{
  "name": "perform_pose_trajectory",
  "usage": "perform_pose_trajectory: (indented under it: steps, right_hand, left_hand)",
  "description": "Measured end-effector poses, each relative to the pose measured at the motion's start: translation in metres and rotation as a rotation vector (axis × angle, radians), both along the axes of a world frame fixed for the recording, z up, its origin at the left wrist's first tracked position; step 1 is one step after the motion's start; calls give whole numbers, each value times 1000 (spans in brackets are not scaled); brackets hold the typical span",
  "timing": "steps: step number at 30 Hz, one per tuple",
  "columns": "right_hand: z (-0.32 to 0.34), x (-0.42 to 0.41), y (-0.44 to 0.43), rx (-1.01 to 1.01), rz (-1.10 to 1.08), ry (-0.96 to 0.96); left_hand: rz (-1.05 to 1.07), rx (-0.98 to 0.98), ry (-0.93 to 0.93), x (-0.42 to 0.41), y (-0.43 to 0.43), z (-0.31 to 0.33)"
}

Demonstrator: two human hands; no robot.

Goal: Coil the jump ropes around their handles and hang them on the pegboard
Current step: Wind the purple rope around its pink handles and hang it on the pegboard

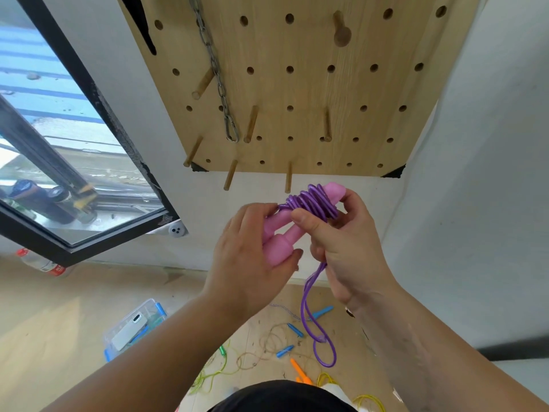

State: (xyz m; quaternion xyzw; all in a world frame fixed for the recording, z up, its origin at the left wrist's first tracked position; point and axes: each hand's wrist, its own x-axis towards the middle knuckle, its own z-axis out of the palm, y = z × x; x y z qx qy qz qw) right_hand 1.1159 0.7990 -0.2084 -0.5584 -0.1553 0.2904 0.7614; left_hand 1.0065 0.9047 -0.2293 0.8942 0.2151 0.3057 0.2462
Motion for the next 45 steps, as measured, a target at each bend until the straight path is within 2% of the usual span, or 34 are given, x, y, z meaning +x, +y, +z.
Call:
perform_pose_trajectory:
  steps: [3, 7, 10, 13, 16, 22, 27, 33, 35, 36, 38, 40, 41, 43, 45]
  right_hand:
    - [1, 6, -5, 23, 92, -62]
    - [1, 18, -13, -61, 211, -189]
    - [-4, 22, -16, -175, 214, -242]
    - [-6, 24, -17, -233, 194, -294]
    - [-3, 27, -17, -202, 193, -323]
    - [13, 33, -22, -115, 229, -409]
    - [7, 38, -23, -129, 272, -284]
    - [3, 42, -20, -126, 352, -368]
    - [2, 40, -18, -103, 331, -349]
    - [1, 39, -17, -91, 310, -339]
    - [-4, 38, -15, -111, 252, -344]
    - [-11, 40, -13, -198, 158, -342]
    - [-14, 40, -13, -243, 105, -331]
    - [-18, 40, -11, -295, 18, -300]
    - [-18, 36, -9, -294, -22, -286]
  left_hand:
    - [2, -81, 33, -2, -1, 8]
    - [33, -524, 2, 1, -4, 18]
    - [32, -810, -40, 5, -3, 14]
    - [38, -1049, -81, 8, -4, 12]
    - [-17, -1259, -135, 9, -5, 11]
    - [-237, -1623, -188, 5, 6, 20]
    - [-479, -1885, -149, 5, 9, 18]
    - [-808, -2168, -46, 6, 14, 2]
    - [-843, -2155, -27, 7, 16, 0]
    - [-793, -2104, 4, 8, 17, 3]
    - [-450, -1899, 68, 14, 14, 8]
    - [-6, -1464, 40, 18, 10, 7]
    - [100, -1211, 10, 18, 9, 7]
    - [37, -705, 66, 14, 6, 7]
    - [-63, -313, 271, 13, 4, 1]
